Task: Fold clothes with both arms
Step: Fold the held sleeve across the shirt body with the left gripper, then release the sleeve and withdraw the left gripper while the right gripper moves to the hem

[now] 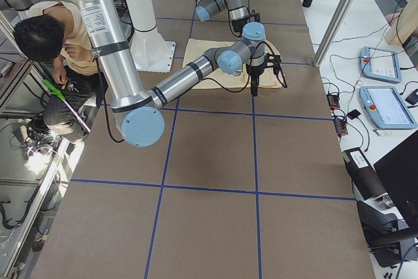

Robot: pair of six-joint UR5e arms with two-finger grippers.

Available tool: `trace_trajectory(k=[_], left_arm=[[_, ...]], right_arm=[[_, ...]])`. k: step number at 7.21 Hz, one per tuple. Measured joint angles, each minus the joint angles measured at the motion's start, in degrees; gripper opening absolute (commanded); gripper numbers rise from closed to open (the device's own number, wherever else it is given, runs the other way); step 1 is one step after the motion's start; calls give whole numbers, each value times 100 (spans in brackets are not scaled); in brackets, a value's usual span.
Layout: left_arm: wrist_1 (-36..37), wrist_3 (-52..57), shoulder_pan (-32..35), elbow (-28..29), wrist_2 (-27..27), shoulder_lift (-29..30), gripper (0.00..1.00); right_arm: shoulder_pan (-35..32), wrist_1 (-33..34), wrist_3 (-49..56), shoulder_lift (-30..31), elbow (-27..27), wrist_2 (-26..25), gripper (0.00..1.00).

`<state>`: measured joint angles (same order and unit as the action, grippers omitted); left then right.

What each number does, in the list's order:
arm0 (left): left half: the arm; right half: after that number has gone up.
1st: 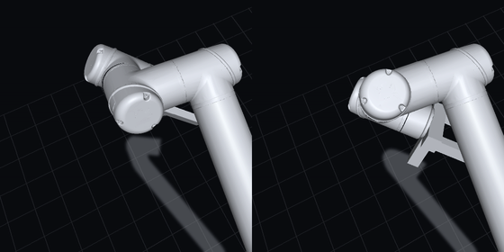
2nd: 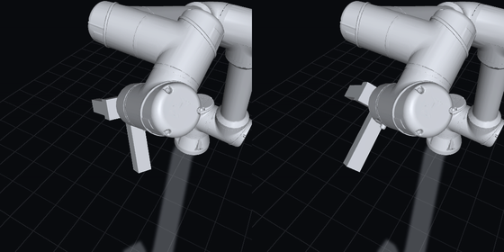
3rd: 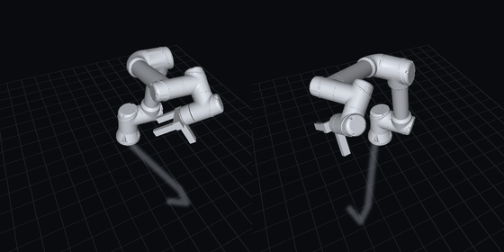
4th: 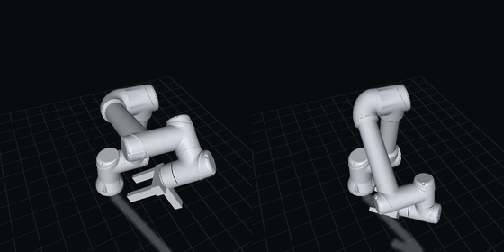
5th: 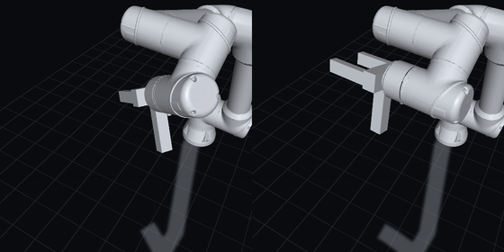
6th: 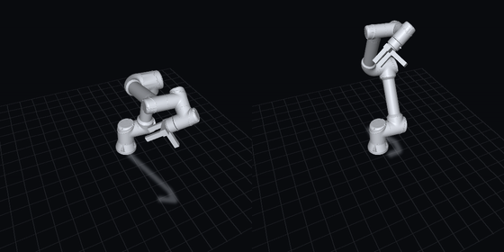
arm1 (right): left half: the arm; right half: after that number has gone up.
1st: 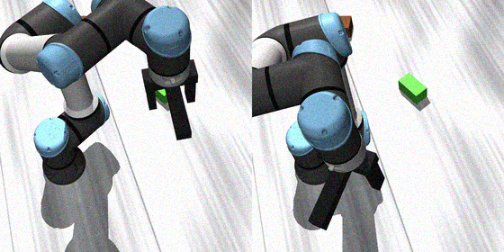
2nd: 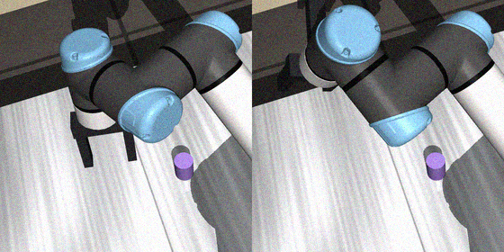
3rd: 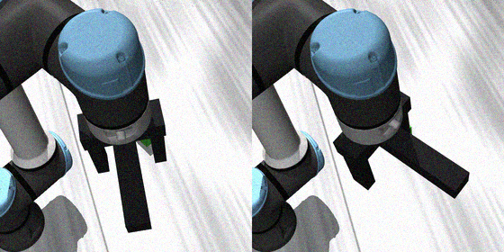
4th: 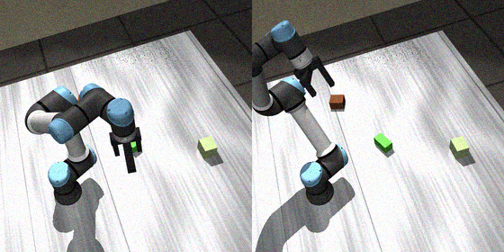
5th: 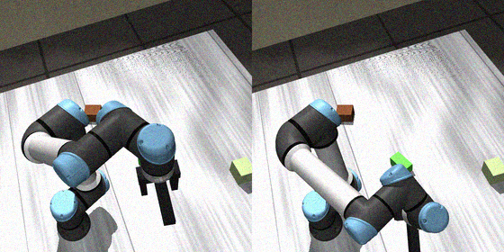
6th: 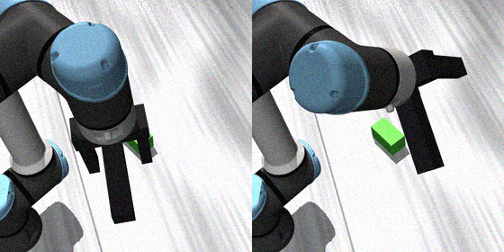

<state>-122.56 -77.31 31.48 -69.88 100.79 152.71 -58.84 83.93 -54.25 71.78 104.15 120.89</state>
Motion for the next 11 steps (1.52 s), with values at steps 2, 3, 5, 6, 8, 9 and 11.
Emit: trace_trajectory(k=[2,3,5,6,8,9,11], left_arm=[[-219,-3,-1,311,-6,140,0],[-273,-3,-1,424,-9,199,0],[-435,-1,-16,629,-133,308,7],[-469,0,-33,696,-180,355,99],[-482,-85,-52,739,-212,407,99],[-501,-189,-17,706,-207,399,99],[-529,-330,254,446,103,152,99]], right_arm=[[-93,-3,98,113,21,3,99],[-121,-4,140,148,26,-1,99],[-148,-14,171,198,39,-7,99],[-162,-16,175,217,42,-8,99],[-167,-34,173,261,54,-15,99],[-167,-56,180,304,70,-12,100],[-131,-88,126,373,128,7,100]])
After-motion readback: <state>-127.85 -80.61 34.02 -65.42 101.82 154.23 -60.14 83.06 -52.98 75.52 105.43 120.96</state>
